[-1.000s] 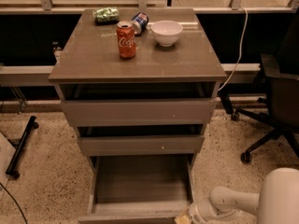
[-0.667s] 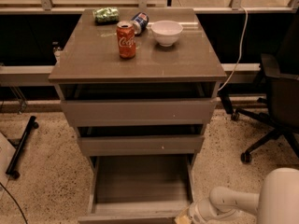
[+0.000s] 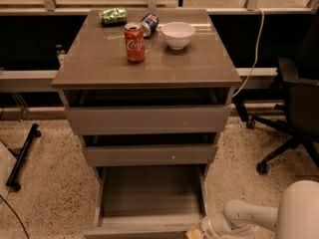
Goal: Close bottom drawer
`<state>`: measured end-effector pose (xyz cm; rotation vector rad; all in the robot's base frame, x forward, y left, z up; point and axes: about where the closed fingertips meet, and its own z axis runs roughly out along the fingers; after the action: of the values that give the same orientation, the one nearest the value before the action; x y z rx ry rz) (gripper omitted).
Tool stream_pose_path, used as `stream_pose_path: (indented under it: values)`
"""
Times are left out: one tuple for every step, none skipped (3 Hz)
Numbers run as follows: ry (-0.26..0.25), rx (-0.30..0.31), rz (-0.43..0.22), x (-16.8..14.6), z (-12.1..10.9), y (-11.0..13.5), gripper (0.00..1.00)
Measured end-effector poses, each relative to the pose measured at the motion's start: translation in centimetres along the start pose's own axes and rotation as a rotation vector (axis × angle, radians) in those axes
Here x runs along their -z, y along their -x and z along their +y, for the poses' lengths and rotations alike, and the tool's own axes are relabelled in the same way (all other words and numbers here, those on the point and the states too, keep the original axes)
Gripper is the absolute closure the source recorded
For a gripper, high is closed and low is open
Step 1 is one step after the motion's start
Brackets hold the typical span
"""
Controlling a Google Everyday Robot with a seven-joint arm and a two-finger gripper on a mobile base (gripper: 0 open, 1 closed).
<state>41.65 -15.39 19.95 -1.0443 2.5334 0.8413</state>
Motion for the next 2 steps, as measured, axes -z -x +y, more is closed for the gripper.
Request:
stream_pose_path:
  values:
    - [0.000,0.000,0.000,0.00,0.00,0.00,0.82]
    - [0.000,0.000,0.000,0.00,0.00,0.00,0.60]
